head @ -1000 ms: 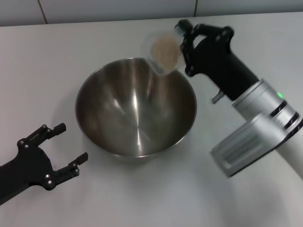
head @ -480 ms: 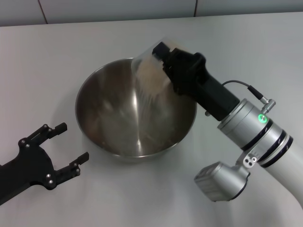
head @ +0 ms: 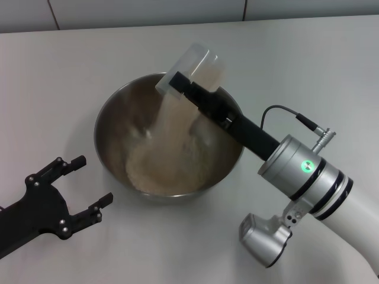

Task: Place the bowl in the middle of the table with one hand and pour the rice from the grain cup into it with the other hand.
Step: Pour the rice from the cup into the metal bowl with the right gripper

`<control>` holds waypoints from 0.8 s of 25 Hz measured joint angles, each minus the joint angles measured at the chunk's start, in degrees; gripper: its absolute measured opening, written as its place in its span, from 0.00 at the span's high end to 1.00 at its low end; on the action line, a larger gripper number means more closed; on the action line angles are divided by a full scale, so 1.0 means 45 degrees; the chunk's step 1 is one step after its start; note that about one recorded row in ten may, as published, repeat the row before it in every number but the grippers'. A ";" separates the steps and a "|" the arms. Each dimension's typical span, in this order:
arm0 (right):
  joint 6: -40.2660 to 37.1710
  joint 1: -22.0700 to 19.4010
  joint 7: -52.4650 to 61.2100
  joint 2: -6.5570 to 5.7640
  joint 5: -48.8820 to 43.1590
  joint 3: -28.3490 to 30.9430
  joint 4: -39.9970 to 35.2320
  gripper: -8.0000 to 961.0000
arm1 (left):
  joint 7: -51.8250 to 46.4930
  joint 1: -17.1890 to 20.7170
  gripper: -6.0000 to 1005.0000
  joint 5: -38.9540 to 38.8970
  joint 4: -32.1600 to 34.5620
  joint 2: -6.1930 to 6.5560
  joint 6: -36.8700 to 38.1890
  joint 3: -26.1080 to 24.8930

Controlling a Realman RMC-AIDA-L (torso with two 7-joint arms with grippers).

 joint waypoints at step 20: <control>0.2185 -0.0058 -0.6597 0.0000 0.0051 -0.0336 0.1036 0.97 | 0.0000 0.0000 0.18 0.0027 0.0000 -0.0014 -0.0001 0.0000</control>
